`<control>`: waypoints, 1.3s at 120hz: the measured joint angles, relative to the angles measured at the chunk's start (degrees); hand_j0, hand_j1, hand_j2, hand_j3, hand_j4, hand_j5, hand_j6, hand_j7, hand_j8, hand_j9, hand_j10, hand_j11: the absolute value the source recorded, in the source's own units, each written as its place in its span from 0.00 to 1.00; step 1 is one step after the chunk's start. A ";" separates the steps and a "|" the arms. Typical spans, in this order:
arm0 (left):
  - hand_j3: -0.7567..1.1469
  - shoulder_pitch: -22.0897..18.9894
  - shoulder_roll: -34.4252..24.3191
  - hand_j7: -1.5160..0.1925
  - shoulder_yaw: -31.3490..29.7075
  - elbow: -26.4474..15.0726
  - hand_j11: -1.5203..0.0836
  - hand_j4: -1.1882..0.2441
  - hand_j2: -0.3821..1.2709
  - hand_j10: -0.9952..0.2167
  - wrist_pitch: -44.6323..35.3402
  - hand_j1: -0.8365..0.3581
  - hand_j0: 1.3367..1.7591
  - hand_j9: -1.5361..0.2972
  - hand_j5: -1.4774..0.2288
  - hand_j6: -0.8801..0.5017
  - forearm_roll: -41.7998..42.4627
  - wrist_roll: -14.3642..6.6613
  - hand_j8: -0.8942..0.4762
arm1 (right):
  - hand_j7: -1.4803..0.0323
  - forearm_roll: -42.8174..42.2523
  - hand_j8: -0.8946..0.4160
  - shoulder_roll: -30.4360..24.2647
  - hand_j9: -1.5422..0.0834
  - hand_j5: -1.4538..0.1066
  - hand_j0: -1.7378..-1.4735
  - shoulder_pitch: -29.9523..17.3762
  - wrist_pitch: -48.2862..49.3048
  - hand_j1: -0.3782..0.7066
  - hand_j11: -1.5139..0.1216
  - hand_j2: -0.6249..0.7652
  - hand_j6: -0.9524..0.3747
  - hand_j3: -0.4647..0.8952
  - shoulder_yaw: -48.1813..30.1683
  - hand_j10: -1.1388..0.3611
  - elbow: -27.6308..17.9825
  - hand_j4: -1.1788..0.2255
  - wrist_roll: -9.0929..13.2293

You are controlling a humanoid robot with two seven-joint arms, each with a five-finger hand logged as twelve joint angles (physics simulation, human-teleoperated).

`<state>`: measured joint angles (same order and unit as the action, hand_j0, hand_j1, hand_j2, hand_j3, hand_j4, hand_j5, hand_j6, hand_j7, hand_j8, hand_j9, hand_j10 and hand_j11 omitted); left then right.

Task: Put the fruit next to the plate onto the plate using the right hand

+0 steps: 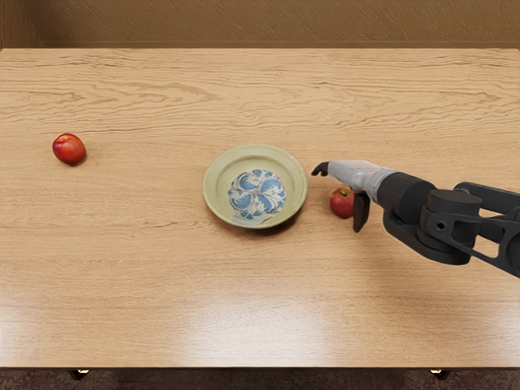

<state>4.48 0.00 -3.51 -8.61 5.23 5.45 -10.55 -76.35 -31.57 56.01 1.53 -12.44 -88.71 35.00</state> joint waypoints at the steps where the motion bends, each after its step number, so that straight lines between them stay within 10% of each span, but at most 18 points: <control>1: 0.40 0.00 0.00 0.89 0.00 0.00 0.95 0.83 0.23 0.82 0.00 0.99 0.76 0.84 0.87 0.64 0.00 0.00 0.65 | 0.79 0.03 0.52 -0.01 0.78 0.75 0.30 -0.01 0.00 0.26 0.76 0.42 0.55 0.34 -0.03 0.61 0.00 0.68 0.00; 156: 0.40 0.00 0.00 0.89 0.00 0.00 0.95 0.83 0.23 0.82 0.00 0.99 0.76 0.84 0.87 0.64 0.00 0.00 0.65 | 0.59 -2.50 0.33 -0.35 0.59 0.56 0.30 -3.04 -1.69 0.52 0.57 0.39 0.38 0.34 -0.39 0.46 0.50 0.51 0.00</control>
<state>4.48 0.00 -3.51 -8.61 5.23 5.45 -10.54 -78.85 -31.92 52.96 -0.16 -12.83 -88.21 35.00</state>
